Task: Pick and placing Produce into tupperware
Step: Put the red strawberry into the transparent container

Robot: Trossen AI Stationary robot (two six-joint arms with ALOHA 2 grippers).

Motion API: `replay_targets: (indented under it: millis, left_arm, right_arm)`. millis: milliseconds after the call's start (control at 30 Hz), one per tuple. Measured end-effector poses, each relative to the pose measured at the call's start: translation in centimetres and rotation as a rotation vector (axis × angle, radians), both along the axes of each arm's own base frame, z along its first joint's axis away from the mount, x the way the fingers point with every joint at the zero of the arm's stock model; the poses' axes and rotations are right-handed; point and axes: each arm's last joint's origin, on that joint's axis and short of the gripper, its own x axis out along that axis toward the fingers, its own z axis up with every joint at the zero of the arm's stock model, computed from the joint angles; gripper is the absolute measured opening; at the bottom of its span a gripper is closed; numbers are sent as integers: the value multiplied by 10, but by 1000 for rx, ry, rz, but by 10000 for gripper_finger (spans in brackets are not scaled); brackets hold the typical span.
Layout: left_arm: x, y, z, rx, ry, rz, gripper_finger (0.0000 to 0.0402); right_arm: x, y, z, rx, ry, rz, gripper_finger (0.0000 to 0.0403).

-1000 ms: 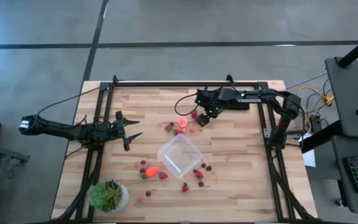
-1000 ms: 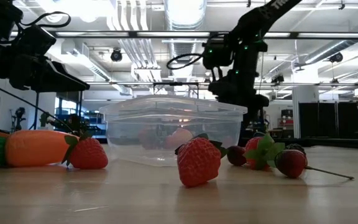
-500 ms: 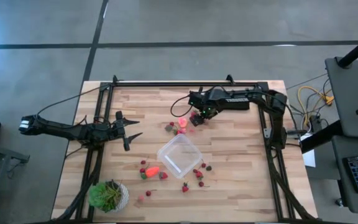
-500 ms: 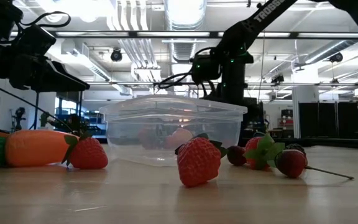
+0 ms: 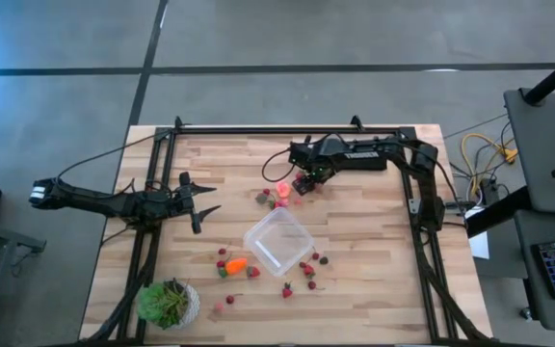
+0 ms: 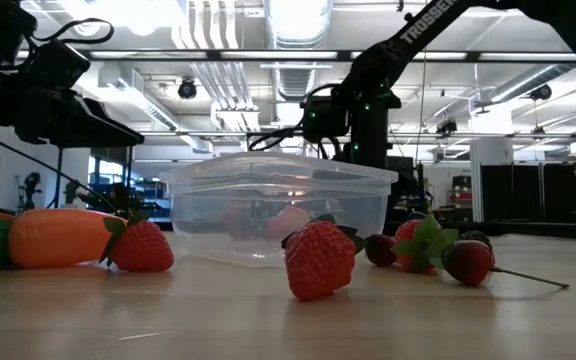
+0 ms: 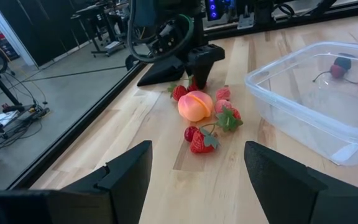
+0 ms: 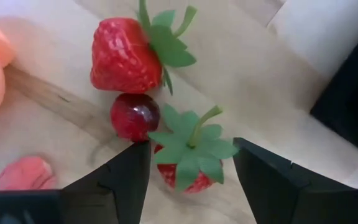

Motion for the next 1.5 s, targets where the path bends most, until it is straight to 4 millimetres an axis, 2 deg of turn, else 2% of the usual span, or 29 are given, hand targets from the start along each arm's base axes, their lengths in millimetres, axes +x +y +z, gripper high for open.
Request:
replay_targets:
  millis: [400,567,667,767,900,1000,1367,1500]
  left_arm:
    - [0,0,0,0,1,0,242]
    - [0,0,0,1,2,0,242]
    - [0,0,0,1,2,0,242]
    - [0,0,0,1,2,0,242]
    - [0,0,0,1,2,0,242]
    - [0,0,0,0,1,0,242]
    - [0,0,0,0,1,0,242]
    - [0,0,0,1,2,0,242]
  right_arm:
    - [-1,1,3,6,-5,27,141]
    - [-2,2,5,38,-12,42,142]
    - [-3,9,14,82,-35,73,148]
    - [-5,21,35,121,-91,141,149]
    - [-8,41,68,179,-231,323,147]
    - [-11,56,85,183,-290,441,148]
    - [1,115,94,207,-386,711,152]
    - [11,137,92,219,-425,681,152]
